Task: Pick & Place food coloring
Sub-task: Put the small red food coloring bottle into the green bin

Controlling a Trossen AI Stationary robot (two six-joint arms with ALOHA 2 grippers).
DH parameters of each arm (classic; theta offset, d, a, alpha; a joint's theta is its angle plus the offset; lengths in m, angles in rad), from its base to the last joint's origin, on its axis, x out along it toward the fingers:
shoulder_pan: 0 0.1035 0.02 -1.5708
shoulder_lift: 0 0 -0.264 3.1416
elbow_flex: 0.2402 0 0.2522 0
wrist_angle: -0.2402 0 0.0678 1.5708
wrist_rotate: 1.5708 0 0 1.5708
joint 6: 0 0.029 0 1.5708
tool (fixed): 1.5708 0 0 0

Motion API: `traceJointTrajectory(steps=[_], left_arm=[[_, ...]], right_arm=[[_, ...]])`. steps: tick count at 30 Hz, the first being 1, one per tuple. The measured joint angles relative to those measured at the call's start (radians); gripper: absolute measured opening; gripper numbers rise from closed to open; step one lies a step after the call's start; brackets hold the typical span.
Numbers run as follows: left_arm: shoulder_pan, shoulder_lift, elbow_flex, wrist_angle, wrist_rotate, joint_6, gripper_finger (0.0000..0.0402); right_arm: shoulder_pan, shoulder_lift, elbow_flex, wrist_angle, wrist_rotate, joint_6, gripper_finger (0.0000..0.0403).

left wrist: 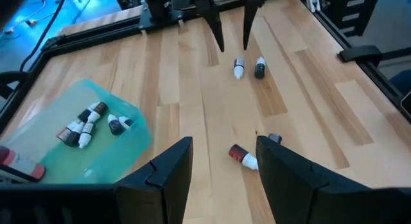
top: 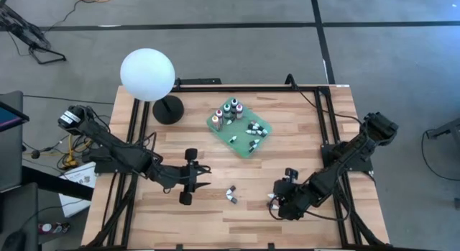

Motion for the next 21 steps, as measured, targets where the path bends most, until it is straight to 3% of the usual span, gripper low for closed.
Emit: traceJointTrajectory(steps=[12, 21], left_arm=[[0.000, 0.001, 0.000, -0.006, -0.006, 0.008, 0.0167], [0.000, 0.001, 0.000, -0.006, -0.006, 0.003, 0.0167]], right_arm=[[0.006, 0.125, -0.001, 0.030, -0.045, 0.002, 0.0166], [0.005, 0.132, 0.000, 0.031, -0.046, 0.015, 0.0161]])
